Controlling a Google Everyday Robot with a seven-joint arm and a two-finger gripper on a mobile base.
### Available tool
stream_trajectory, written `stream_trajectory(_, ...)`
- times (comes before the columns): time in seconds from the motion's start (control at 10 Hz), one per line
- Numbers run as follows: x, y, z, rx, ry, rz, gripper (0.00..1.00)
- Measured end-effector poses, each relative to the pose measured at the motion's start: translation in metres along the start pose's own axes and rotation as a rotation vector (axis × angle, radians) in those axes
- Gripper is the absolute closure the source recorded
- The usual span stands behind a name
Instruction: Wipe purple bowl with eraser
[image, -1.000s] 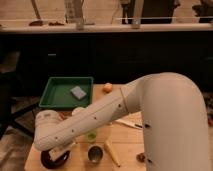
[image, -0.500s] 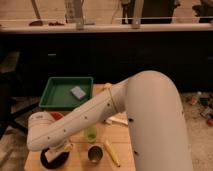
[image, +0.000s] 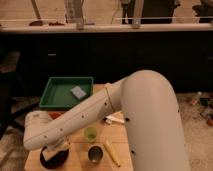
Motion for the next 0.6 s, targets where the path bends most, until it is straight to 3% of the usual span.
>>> stream_trajectory(0.3,-0.006,0.005,-0.007,0.005,0.002,-0.026,1.0)
stream_trajectory(0.6,0.003,0.015,-0.012,0.004,0.017,-0.024,1.0)
